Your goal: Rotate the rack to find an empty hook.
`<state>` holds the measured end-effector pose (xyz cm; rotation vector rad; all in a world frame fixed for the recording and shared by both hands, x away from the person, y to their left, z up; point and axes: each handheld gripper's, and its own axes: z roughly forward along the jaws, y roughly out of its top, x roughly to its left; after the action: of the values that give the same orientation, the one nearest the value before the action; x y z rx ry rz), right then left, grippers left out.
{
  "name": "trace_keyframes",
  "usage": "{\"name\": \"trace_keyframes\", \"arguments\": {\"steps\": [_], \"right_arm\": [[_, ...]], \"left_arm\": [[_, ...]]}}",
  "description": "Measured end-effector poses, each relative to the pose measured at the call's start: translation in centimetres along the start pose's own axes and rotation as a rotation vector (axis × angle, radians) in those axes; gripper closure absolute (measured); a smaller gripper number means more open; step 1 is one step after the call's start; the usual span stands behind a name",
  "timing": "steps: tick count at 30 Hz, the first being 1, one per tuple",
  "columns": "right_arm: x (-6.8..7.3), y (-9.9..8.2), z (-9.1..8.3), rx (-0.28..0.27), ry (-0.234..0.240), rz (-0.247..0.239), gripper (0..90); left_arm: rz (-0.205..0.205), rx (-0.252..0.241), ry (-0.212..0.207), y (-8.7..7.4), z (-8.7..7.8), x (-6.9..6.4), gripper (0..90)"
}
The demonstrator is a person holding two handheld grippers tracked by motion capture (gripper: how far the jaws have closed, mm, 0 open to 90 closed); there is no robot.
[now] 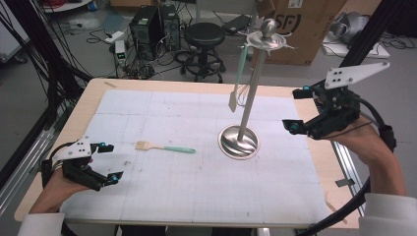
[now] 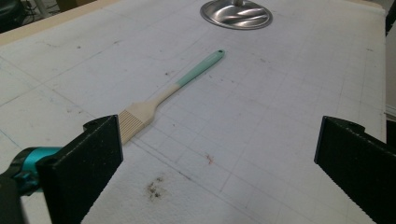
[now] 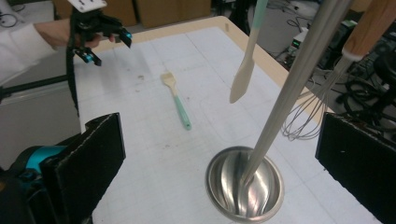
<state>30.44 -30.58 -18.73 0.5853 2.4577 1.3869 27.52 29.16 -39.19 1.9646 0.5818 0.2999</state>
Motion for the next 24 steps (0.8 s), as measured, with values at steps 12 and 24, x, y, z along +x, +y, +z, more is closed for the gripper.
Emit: {"name": "trace_keyframes", "arguments": {"steps": [12, 24], "right_arm": [[1.1, -4.9, 2.8, -0.024, 0.005, 0.035, 0.6], [0.7, -9.6, 6.7, -0.018, 0.013, 0.066, 0.5]], "left_arm": [[0.002, -0.004, -0.002, 0.0, -0.1, -0.1, 1.7], [0.0, -0.013, 0.0, -0.1, -0.4, -0.1, 1.7]]}}
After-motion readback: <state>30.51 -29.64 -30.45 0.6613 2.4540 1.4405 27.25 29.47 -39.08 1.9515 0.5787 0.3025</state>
